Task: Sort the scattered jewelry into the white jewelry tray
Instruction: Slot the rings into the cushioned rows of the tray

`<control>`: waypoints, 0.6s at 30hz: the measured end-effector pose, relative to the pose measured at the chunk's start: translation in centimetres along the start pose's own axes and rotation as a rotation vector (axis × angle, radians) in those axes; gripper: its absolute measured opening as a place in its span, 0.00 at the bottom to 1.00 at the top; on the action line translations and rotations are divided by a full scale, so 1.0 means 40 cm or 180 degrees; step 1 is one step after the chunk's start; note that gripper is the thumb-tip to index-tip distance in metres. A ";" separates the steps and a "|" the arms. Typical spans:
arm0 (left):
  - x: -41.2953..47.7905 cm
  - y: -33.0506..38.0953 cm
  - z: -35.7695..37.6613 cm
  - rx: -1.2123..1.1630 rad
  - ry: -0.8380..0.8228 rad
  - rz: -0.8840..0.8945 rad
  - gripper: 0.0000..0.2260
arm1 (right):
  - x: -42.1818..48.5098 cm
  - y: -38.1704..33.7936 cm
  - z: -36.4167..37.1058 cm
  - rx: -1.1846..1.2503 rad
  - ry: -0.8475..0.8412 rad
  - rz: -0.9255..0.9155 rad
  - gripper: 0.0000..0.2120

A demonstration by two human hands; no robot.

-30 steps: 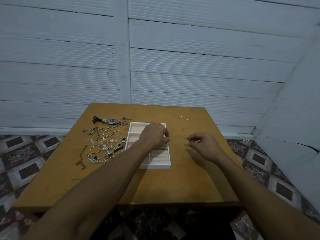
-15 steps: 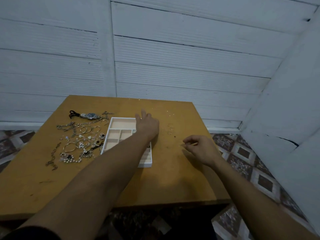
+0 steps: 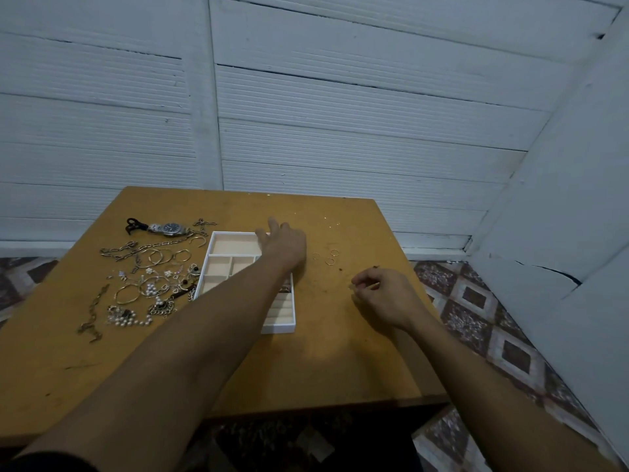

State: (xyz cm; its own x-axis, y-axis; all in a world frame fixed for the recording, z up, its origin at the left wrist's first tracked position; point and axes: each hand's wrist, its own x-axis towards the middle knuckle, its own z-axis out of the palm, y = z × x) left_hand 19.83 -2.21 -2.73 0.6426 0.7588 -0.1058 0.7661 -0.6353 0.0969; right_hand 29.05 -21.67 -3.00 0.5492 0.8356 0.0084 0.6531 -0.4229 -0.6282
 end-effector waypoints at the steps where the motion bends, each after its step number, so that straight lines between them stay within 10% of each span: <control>1: 0.000 0.000 0.001 -0.0050 0.0032 0.0058 0.16 | 0.002 -0.001 -0.001 -0.0007 0.0006 0.0004 0.08; 18: -0.101 -0.128 -0.055 -0.1473 0.0329 0.0885 0.05 | 0.108 -0.027 0.064 -0.0302 0.0244 0.0290 0.09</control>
State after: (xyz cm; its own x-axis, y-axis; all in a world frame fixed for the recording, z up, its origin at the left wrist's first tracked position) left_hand 13.29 -1.71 -0.62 0.7987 0.5962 0.0815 0.4697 -0.7023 0.5350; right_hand 29.40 -16.70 -4.27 0.6442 0.7647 0.0164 0.6431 -0.5299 -0.5528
